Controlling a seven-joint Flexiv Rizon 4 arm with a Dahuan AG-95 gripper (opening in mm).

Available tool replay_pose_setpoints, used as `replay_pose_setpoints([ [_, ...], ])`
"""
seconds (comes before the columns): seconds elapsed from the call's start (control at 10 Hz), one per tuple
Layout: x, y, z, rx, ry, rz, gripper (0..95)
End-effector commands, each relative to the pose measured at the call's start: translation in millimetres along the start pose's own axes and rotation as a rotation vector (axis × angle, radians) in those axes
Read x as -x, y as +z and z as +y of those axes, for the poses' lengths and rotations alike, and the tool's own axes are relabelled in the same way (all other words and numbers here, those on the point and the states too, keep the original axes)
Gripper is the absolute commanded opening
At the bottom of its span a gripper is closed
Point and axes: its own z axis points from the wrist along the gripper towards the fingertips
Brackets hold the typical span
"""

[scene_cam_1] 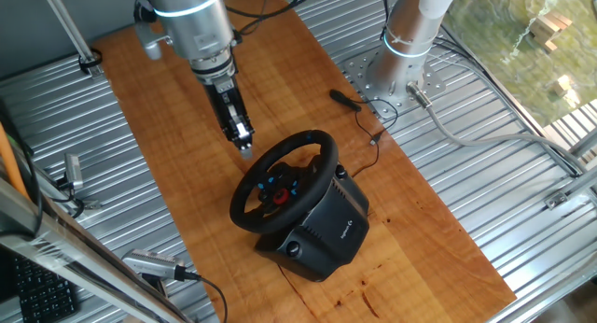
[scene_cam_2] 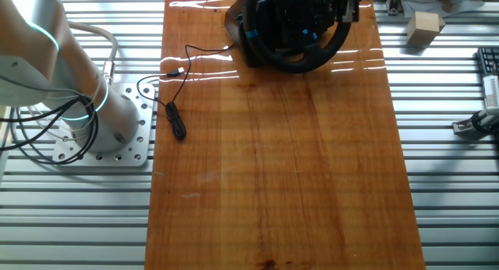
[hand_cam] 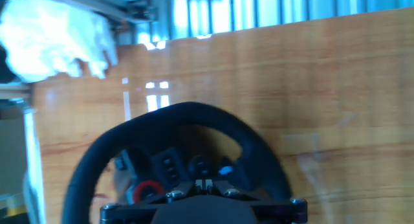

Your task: Rotate the steering wheel 90 degrees counterclockwise

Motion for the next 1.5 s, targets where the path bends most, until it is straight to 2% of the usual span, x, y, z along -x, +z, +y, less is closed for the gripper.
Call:
replay_pose_setpoints([
  [0.1, -3.6, 2.7, 13.2, 0.004, 0.001, 0.003, 0.0],
  [0.2, -4.0, 3.6, 18.9, 0.009, -0.003, 0.004, 0.0],
  [0.4, -4.1, 4.8, 29.0, 0.047, -0.02, 0.001, 0.0],
  [0.8, -8.3, 11.3, 35.0, 0.086, -0.043, 0.003, 0.0],
  [1.5, -12.2, 10.9, 37.7, 0.089, -0.057, 0.007, 0.0],
])
